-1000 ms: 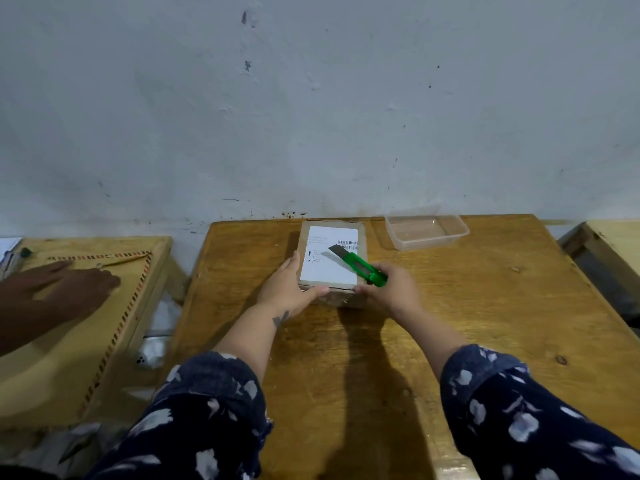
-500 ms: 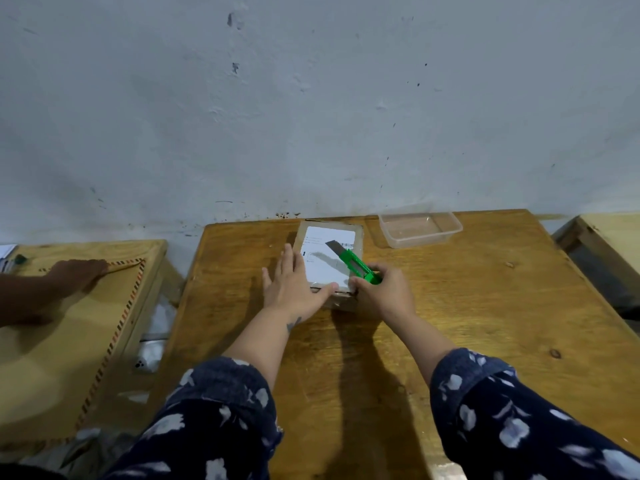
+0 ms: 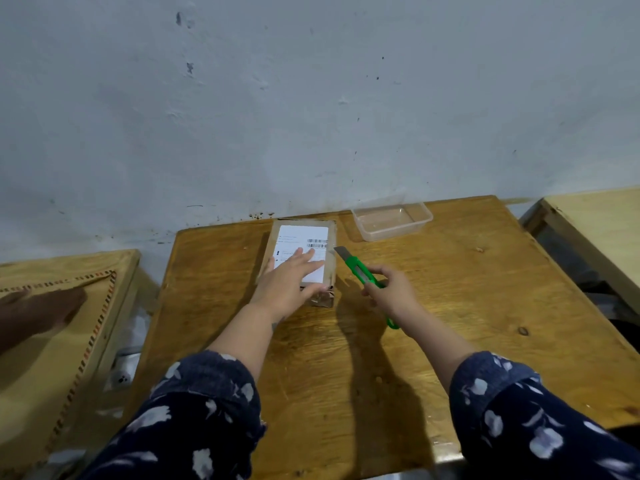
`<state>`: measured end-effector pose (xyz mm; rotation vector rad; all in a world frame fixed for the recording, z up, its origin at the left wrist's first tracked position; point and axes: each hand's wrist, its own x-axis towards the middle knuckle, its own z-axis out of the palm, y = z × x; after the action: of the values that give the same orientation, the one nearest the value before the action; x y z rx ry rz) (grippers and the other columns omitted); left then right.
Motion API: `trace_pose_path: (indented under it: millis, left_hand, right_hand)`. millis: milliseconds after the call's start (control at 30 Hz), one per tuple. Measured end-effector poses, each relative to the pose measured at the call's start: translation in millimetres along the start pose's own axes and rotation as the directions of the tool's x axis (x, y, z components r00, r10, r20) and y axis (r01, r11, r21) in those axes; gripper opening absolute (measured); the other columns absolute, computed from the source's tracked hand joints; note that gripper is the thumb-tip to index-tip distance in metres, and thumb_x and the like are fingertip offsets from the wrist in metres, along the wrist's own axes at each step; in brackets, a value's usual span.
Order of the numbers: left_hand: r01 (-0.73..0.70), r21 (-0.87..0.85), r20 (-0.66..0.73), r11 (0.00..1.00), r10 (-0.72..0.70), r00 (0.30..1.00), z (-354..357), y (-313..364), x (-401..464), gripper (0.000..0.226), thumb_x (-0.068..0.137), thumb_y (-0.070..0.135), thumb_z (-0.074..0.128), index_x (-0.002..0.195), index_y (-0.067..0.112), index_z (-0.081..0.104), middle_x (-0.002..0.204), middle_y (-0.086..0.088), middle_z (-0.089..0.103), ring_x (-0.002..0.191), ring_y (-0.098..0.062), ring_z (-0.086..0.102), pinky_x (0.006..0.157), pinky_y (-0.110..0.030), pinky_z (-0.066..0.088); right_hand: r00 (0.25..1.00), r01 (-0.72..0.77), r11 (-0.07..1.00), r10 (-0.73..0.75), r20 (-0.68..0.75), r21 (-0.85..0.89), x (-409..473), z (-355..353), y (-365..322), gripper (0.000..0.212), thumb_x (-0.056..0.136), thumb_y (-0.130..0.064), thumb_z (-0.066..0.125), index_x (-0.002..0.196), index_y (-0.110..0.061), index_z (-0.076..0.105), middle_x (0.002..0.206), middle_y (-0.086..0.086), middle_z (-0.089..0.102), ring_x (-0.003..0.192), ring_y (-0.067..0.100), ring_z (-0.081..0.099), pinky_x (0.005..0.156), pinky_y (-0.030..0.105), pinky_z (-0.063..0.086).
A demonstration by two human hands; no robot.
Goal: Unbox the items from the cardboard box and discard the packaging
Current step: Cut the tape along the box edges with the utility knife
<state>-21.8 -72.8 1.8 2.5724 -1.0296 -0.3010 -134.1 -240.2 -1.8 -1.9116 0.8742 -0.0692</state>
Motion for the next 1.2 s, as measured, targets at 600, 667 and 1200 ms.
trace_pose_path:
  millis: [600,667,1200]
  left_hand:
    - [-0.142,0.367,0.196,0.919,0.073,0.978,-9,13,3,0.052,0.101,0.039,0.030,0.150,0.021,0.023,0.161,-0.004,0.011,0.148,-0.026,0.005,0.116,-0.054,0.019]
    - [-0.143,0.371,0.185,0.917,0.078,0.980,-8,12,3,0.051,0.101,0.040,0.029,0.149,0.021,0.026,0.161,-0.004,0.012,0.148,-0.026,0.006,0.116,-0.054,0.020]
    - [-0.150,0.424,0.156,0.893,0.091,0.984,-1,4,-1,0.055,0.102,0.042,0.024,0.152,0.019,0.013,0.161,-0.001,0.010,0.148,-0.022,0.004,0.116,-0.049,0.017]
  right_hand:
    - [0.998,0.061,0.996,-0.059,0.032,-0.068,-12,-12,10,0.042,0.091,-0.016,0.059,0.129,-0.033,0.052,0.109,0.007,0.067,0.083,0.021,0.066,0.064,0.031,0.055]
    - [0.998,0.062,0.996,-0.059,0.037,-0.065,-13,-12,11,0.042,0.091,-0.015,0.059,0.128,-0.032,0.052,0.110,0.008,0.066,0.086,0.022,0.066,0.071,0.036,0.058]
    - [0.992,0.114,0.990,-0.109,0.059,-0.089,-17,-4,8,0.045,0.090,-0.015,0.058,0.132,-0.030,0.051,0.110,0.010,0.068,0.093,0.029,0.066,0.078,0.040,0.056]
